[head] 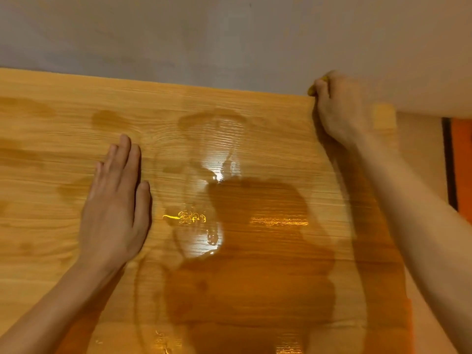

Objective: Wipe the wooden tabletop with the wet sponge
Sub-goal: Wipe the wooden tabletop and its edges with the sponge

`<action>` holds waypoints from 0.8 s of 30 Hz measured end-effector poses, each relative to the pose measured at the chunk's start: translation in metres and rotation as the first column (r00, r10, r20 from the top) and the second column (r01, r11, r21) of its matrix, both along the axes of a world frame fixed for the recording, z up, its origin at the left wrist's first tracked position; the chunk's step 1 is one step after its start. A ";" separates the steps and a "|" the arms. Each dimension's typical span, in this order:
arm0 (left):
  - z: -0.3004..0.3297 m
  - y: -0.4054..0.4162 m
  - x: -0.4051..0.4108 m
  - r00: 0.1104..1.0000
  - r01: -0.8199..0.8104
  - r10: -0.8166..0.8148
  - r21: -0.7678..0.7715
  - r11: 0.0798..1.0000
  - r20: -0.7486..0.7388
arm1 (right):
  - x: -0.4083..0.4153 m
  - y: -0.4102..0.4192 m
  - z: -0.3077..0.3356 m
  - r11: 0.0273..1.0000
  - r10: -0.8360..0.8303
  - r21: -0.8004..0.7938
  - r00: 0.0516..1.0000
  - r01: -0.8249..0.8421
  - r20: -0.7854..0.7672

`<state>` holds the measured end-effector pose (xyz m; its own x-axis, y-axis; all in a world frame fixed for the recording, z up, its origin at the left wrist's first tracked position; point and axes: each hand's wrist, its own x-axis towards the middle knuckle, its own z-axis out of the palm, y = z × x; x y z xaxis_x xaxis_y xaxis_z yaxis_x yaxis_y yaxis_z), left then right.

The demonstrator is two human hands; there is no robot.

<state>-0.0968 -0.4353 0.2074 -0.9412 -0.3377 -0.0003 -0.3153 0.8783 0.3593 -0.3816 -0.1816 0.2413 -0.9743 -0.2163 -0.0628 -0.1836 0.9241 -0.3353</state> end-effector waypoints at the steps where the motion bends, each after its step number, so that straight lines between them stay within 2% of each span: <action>1: 0.001 0.000 -0.001 1.000 -0.003 0.003 -0.004 1.000 0.002 | 0.009 -0.030 -0.002 0.998 0.059 -0.013 0.998 -0.059 -0.014; 5: 0.003 0.002 -0.002 1.000 -0.005 0.005 -0.008 1.000 0.003 | 0.041 -0.124 -0.008 0.959 0.267 -0.095 0.964 -0.267 -0.013; 8: 0.004 0.002 -0.002 1.000 0.002 -0.002 -0.001 1.000 -0.002 | 0.033 -0.084 -0.003 0.925 0.351 -0.164 0.936 -0.342 0.034; 10: 0.004 0.002 -0.002 1.000 0.007 -0.007 0.006 1.000 -0.006 | 0.021 -0.022 0.005 0.959 0.268 -0.107 0.963 -0.264 0.026; 12: 0.005 0.003 -0.001 1.000 0.005 -0.005 0.013 1.000 -0.007 | 0.014 0.028 0.013 0.993 0.118 -0.025 0.993 -0.118 0.020; 14: 0.007 0.004 -0.002 1.000 -0.002 0.002 0.019 1.000 -0.001 | 0.010 0.037 0.015 1.000 0.011 0.016 0.999 -0.012 0.032; 17: 0.008 0.005 -0.002 0.999 -0.017 0.017 0.011 1.000 0.038 | 0.021 -0.024 0.011 1.000 0.000 -0.021 0.999 0.001 0.052; 24: 0.007 0.006 -0.006 1.000 -0.009 0.009 0.005 1.000 0.020 | 0.072 -0.227 0.001 0.963 0.266 -0.068 0.956 -0.260 0.126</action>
